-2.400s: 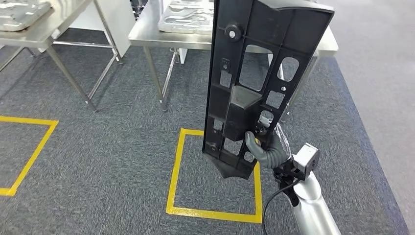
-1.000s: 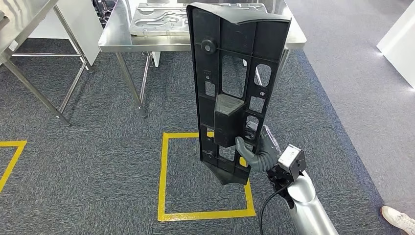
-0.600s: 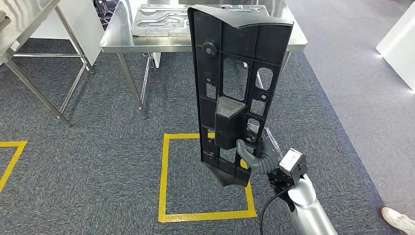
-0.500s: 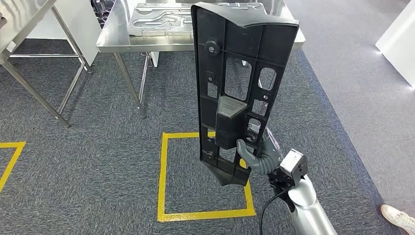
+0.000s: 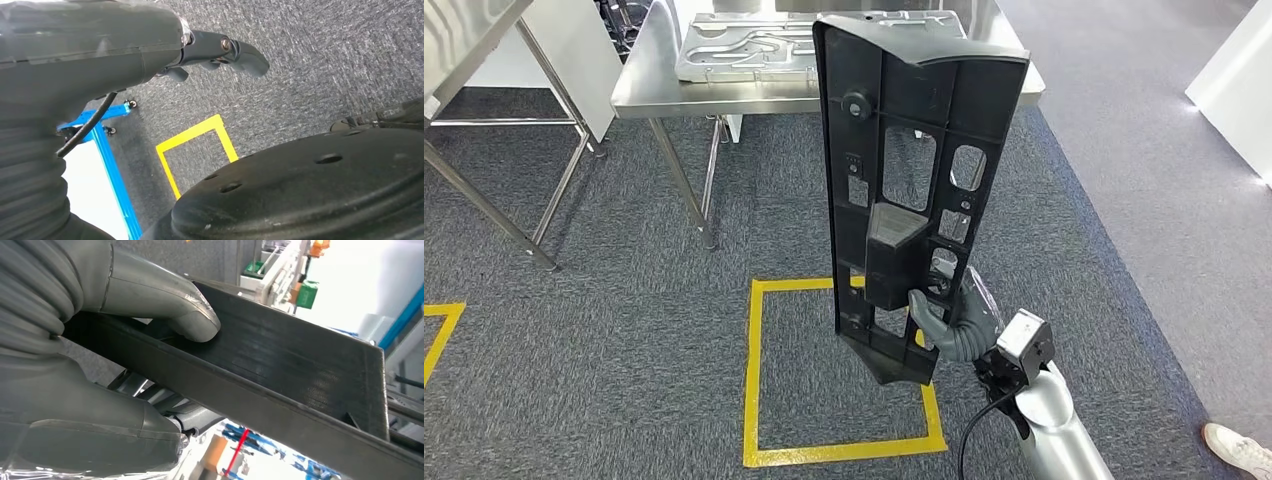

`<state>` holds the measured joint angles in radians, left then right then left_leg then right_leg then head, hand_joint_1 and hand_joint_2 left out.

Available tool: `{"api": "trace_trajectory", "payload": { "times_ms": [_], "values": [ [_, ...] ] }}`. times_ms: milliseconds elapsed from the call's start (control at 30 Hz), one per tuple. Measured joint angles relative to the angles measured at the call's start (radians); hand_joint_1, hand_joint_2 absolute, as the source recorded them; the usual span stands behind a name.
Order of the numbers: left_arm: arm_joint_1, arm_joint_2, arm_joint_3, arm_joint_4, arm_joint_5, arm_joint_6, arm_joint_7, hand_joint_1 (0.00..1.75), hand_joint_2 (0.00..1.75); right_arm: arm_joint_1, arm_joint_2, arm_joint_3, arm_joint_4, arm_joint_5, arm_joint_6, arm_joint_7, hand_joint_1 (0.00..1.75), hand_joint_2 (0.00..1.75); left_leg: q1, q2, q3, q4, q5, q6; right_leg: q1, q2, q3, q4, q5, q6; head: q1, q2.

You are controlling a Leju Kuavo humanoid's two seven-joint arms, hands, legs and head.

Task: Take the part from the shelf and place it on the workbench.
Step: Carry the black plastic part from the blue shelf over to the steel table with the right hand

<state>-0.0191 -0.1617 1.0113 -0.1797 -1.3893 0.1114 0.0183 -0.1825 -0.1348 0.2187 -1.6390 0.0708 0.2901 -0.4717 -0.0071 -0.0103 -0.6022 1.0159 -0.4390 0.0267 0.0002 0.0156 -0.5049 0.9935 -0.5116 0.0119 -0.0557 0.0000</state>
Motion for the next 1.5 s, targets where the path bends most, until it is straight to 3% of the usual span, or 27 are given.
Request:
{"api": "trace_trajectory", "payload": {
  "times_ms": [67, 100, 200, 233, 267, 300, 367, 400, 500, 600, 733, 767, 800, 867, 933, 1067, 1133, 1233, 1267, 1300, 1400, 1467, 1500],
  "values": [
    [0.0, -0.001, 0.0, 0.0, 0.0, 0.0, 0.0, 0.0, 1.75, 0.001, -0.001, 0.0, -0.005, 0.0, 0.0, 0.0, 1.75, 1.75, 0.003, -0.001, 0.01, -0.006, -0.006, 0.011, 0.0, -0.002, -0.006, 0.026, -0.008, 0.011, 0.0, 0.0],
    [0.001, -0.002, 0.0, 0.0, 0.0, 0.0, 0.001, 0.0, 1.75, 0.0, -0.001, 0.0, -0.008, 0.0, 0.0, 0.0, 1.75, 1.75, 0.005, 0.0, 0.017, -0.008, -0.009, 0.016, -0.002, -0.003, -0.026, 0.065, -0.026, 0.017, 0.0, 0.0],
    [0.002, -0.002, 0.0, 0.0, 0.0, 0.0, 0.002, 0.0, 1.75, 0.005, -0.003, 0.0, -0.011, 0.0, 0.0, -0.001, 1.75, 1.75, 0.005, 0.001, 0.029, -0.009, -0.022, 0.024, -0.007, -0.007, -0.146, 0.254, -0.099, 0.029, 0.0, 0.0],
    [0.002, -0.002, 0.0, 0.0, 0.0, 0.0, 0.002, 0.0, 1.75, 0.008, -0.003, 0.0, -0.011, 0.0, 0.0, -0.001, 1.75, 1.75, 0.004, 0.001, 0.034, -0.009, -0.027, 0.024, -0.007, -0.007, -0.178, 0.29, -0.101, 0.03, 0.0, 0.0],
    [0.003, -0.002, 0.0, 0.0, 0.0, 0.0, 0.003, 0.0, 1.75, 0.01, -0.003, 0.0, -0.011, 0.0, 0.0, -0.001, 1.75, 1.75, 0.004, 0.0, 0.041, -0.009, -0.033, 0.024, -0.007, -0.008, -0.193, 0.291, -0.084, 0.028, 0.0, 0.0],
    [0.003, -0.002, 0.0, 0.0, 0.0, 0.0, 0.004, 0.0, 1.75, 0.011, -0.004, -0.001, -0.011, 0.0, 0.0, -0.001, 1.75, 1.75, 0.003, -0.001, 0.05, -0.009, -0.039, 0.023, -0.006, -0.008, -0.188, 0.254, -0.046, 0.024, 0.0, 0.0],
    [0.004, -0.003, 0.0, 0.0, 0.0, 0.0, 0.006, 0.0, 1.75, 0.011, -0.005, -0.001, -0.013, 0.0, 0.0, -0.001, 1.75, 1.75, 0.002, -0.002, 0.07, -0.01, -0.052, 0.019, -0.001, -0.01, -0.143, 0.119, 0.045, 0.009, 0.0, 0.0],
    [0.005, -0.004, 0.0, 0.0, 0.0, 0.0, 0.007, 0.0, 1.75, 0.011, -0.006, -0.002, -0.014, -0.001, 0.0, -0.001, 1.75, 1.75, 0.001, -0.001, 0.076, -0.011, -0.057, 0.016, 0.004, -0.012, -0.125, 0.063, 0.065, 0.001, 0.0, 0.0],
    [0.006, -0.006, 0.0, 0.0, 0.0, 0.0, 0.008, 0.0, 1.75, 0.012, -0.007, -0.005, -0.017, -0.001, -0.001, -0.002, 1.75, 1.75, 0.001, 0.0, 0.082, -0.009, -0.062, -0.002, 0.011, -0.014, -0.109, 0.011, 0.066, -0.018, 0.001, 0.0],
    [0.005, -0.004, 0.0, -0.001, -0.001, 0.0, 0.009, 0.0, 1.75, 0.014, -0.008, -0.008, -0.019, -0.002, -0.002, -0.004, 1.75, 1.75, 0.0, 0.0, 0.072, 0.046, -0.079, -0.019, -0.001, -0.014, -0.079, -0.001, 0.069, -0.03, 0.001, 0.0],
    [-0.001, -0.002, 0.002, -0.001, 0.0, 0.0, 0.01, 0.0, 1.75, 0.016, -0.008, -0.008, -0.017, -0.004, -0.002, -0.009, 1.75, 1.75, 0.004, 0.0, -0.067, 0.265, -0.166, -0.034, -0.003, -0.013, -0.053, -0.003, 0.049, -0.035, 0.0, 0.0],
    [-0.003, -0.002, 0.002, -0.001, 0.0, -0.001, 0.01, 0.0, 1.75, 0.016, -0.008, -0.008, -0.015, -0.004, -0.001, -0.009, 1.75, 1.75, 0.004, 0.0, -0.087, 0.275, -0.165, -0.036, -0.003, -0.012, -0.045, -0.003, 0.043, -0.034, 0.0, 0.0],
    [-0.004, -0.002, 0.002, -0.001, 0.0, -0.001, 0.01, 0.0, 1.75, 0.016, -0.008, -0.008, -0.013, -0.004, -0.001, -0.009, 1.75, 1.75, 0.004, 0.0, -0.087, 0.248, -0.14, -0.036, -0.003, -0.011, -0.035, -0.002, 0.035, -0.032, 0.0, 0.0],
    [-0.003, -0.001, 0.003, -0.001, 0.0, -0.001, 0.01, 0.0, 1.75, 0.015, -0.008, -0.008, -0.011, -0.004, -0.001, -0.009, 1.75, 1.75, 0.004, 0.001, -0.052, 0.117, -0.045, -0.032, -0.003, -0.009, -0.012, -0.002, 0.017, -0.028, 0.0, 0.0],
    [-0.002, 0.0, 0.003, -0.001, 0.0, -0.001, 0.009, 0.0, 1.75, 0.013, -0.008, -0.008, -0.01, -0.004, 0.0, -0.009, 1.75, 1.75, -0.001, 0.002, -0.02, 0.022, 0.001, -0.019, -0.002, -0.007, 0.001, 0.0, 0.003, -0.018, 0.0, 0.0],
    [-0.002, -0.001, 0.004, -0.001, 0.0, 0.0, 0.008, 0.0, 1.75, 0.009, -0.008, -0.008, -0.007, -0.005, 0.0, -0.011, 1.75, 1.75, -0.001, -0.001, -0.003, 0.002, 0.002, 0.012, -0.001, -0.007, 0.003, 0.023, -0.008, 0.008, 0.0, 0.0],
    [-0.001, -0.002, 0.004, -0.001, 0.0, 0.0, 0.008, 0.0, 1.75, 0.004, -0.008, -0.008, -0.006, -0.006, 0.0, -0.012, 1.75, 1.75, 0.003, -0.001, 0.01, -0.002, -0.003, 0.02, -0.003, -0.008, -0.036, 0.095, -0.033, 0.018, 0.0, 0.0],
    [0.0, -0.002, 0.004, -0.001, 0.0, 0.0, 0.008, 0.0, 1.75, 0.004, -0.008, -0.008, -0.004, -0.007, 0.001, -0.013, 1.75, 1.75, 0.002, -0.001, 0.022, -0.003, -0.018, 0.025, -0.008, -0.01, -0.162, 0.28, -0.1, 0.028, 0.001, 0.0],
    [0.001, -0.002, 0.004, -0.001, 0.0, 0.0, 0.008, 0.0, 1.75, 0.005, -0.008, -0.008, -0.002, -0.007, 0.001, -0.013, 1.75, 1.75, 0.002, -0.002, 0.028, -0.003, -0.024, 0.026, -0.008, -0.01, -0.189, 0.302, -0.102, 0.029, 0.001, 0.0],
    [0.001, -0.002, 0.004, -0.001, 0.0, 0.0, 0.008, 0.0, 1.75, 0.006, -0.008, -0.008, -0.002, -0.007, 0.002, -0.013, 1.75, 1.75, 0.002, -0.004, 0.037, -0.003, -0.031, 0.025, -0.007, -0.01, -0.196, 0.288, -0.08, 0.027, 0.001, 0.0],
    [0.003, -0.002, 0.004, -0.001, 0.0, 0.0, 0.009, 0.0, 1.75, 0.004, -0.009, -0.008, 0.0, -0.008, 0.002, -0.013, 1.75, 1.75, 0.001, -0.006, 0.069, -0.004, -0.054, 0.019, -0.001, -0.011, -0.141, 0.096, 0.052, 0.011, 0.001, 0.0],
    [0.003, -0.004, 0.004, -0.001, 0.001, -0.001, 0.01, 0.0, 1.75, 0.001, -0.009, -0.008, 0.001, -0.008, 0.002, -0.013, 1.75, 1.75, 0.0, -0.006, 0.079, -0.008, -0.064, 0.009, 0.008, -0.012, -0.12, 0.025, 0.08, -0.002, 0.001, 0.0],
    [0.004, -0.004, 0.004, -0.001, 0.002, -0.002, 0.01, 0.0, 1.75, -0.001, -0.01, -0.008, 0.003, -0.008, 0.002, -0.013, 1.75, 1.75, 0.0, -0.006, 0.082, -0.006, -0.063, 0.003, 0.01, -0.012, -0.118, 0.018, 0.074, -0.007, 0.001, 0.0]
  ]
}}
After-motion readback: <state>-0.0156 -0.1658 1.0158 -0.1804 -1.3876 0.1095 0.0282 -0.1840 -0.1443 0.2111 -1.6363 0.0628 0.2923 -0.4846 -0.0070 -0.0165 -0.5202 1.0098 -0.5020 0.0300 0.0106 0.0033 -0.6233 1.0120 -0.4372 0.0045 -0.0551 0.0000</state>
